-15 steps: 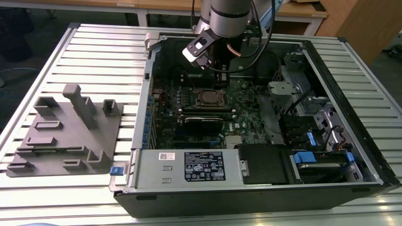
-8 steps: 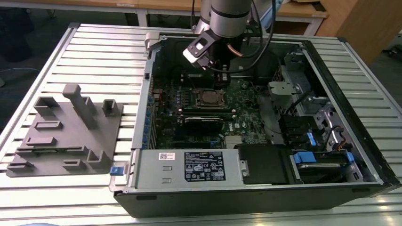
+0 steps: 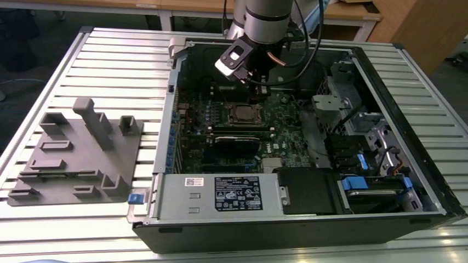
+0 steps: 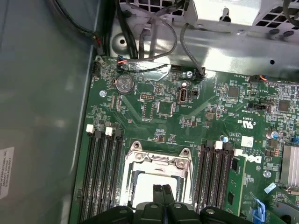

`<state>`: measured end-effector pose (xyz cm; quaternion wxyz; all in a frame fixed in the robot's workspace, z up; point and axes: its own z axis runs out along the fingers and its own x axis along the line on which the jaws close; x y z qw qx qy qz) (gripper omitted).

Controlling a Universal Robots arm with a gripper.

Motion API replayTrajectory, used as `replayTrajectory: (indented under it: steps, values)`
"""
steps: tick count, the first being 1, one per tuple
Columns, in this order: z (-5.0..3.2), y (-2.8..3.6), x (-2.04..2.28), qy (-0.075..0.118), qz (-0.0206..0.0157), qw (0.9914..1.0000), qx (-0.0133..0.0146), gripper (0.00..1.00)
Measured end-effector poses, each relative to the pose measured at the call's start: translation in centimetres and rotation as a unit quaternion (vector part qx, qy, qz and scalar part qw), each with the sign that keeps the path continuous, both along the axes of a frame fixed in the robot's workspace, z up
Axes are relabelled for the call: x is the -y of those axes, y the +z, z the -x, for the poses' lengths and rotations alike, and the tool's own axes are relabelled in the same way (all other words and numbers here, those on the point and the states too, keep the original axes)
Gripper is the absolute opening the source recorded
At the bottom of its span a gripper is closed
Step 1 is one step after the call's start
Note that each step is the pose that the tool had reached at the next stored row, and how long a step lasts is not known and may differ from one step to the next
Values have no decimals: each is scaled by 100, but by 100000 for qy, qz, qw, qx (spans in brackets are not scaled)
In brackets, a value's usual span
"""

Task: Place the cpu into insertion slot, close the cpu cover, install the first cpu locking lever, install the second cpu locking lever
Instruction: 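Close the cpu cover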

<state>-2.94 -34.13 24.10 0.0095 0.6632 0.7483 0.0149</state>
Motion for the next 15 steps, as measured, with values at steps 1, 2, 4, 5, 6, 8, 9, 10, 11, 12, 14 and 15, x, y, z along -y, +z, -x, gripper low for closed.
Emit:
replayTrajectory:
  steps: [1, 2, 4, 5, 6, 8, 9, 10, 11, 12, 14, 15]
  values:
    - [0, 0, 0, 5, 1, 100000, -2, 11]
    - [0, 0, 0, 7, 5, 100000, -4, 11]
    - [0, 0, 0, 87, 4, 100000, -4, 11]
    - [0, 0, 0, 206, 2, 100000, -3, 11]
    - [0, 0, 0, 382, 3, 99999, -2, 11]
    - [0, 1, 0, 723, 7, 99997, -4, 11]
    - [0, 0, 0, 788, 3, 99997, -2, 11]
    - [0, 0, 0, 792, 2, 99997, -3, 11]
    - [0, 0, 0, 798, 3, 99997, -3, 11]
    - [0, 0, 0, 803, 1, 99997, 0, 11]
    - [0, 0, 0, 811, 2, 99997, -4, 11]
    - [0, 0, 0, 819, 1, 99997, -3, 11]
